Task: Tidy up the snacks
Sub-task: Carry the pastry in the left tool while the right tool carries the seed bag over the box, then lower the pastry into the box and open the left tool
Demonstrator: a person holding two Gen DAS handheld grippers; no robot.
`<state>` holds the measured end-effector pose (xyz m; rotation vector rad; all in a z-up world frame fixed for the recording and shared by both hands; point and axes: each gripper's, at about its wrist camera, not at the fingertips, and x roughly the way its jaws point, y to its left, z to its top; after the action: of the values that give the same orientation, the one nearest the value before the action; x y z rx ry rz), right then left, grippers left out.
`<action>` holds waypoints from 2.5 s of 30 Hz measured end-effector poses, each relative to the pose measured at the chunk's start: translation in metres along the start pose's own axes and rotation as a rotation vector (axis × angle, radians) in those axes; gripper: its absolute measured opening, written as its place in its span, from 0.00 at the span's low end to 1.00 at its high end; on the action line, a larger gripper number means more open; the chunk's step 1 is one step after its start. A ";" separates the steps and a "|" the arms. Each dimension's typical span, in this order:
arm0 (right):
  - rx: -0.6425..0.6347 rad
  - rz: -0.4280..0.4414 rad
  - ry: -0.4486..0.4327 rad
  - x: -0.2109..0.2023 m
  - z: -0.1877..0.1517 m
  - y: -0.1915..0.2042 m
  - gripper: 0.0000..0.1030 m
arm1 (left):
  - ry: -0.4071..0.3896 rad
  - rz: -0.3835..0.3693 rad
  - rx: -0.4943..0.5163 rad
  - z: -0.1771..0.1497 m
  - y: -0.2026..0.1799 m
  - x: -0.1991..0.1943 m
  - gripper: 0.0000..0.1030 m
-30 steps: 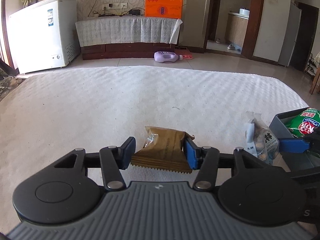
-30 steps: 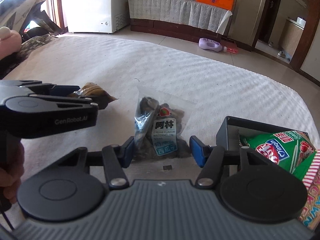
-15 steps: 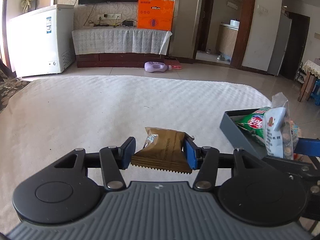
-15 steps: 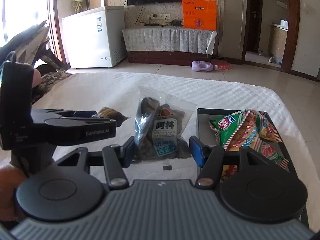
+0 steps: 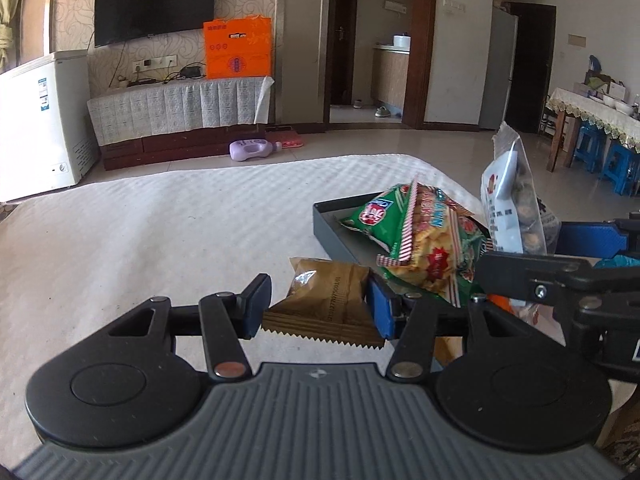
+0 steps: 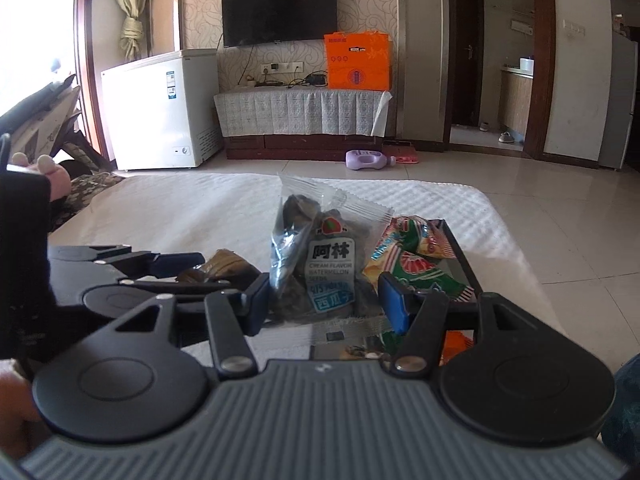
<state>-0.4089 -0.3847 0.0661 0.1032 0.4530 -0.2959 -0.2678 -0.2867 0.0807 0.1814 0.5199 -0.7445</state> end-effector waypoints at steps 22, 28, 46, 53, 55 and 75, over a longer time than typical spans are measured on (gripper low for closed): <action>0.025 -0.072 -0.034 -0.007 -0.005 -0.029 0.58 | 0.006 -0.124 0.106 -0.008 -0.059 0.023 0.57; 0.061 -0.097 -0.037 -0.008 -0.006 -0.041 0.58 | -0.004 -0.142 0.099 -0.008 -0.062 0.025 0.57; 0.087 -0.116 -0.022 -0.006 -0.006 -0.048 0.58 | -0.072 -0.241 0.132 -0.001 -0.083 0.029 0.57; 0.097 -0.127 -0.004 -0.003 -0.007 -0.054 0.56 | -0.029 -0.280 0.119 -0.006 -0.094 0.046 0.57; 0.098 -0.131 0.003 -0.001 -0.008 -0.055 0.55 | -0.020 -0.286 0.116 -0.007 -0.096 0.050 0.57; 0.124 -0.116 0.046 0.010 -0.013 -0.063 0.54 | 0.021 -0.321 0.105 -0.014 -0.100 0.062 0.86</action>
<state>-0.4251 -0.4451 0.0480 0.2051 0.4870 -0.4363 -0.3041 -0.3917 0.0392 0.2064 0.5362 -1.0854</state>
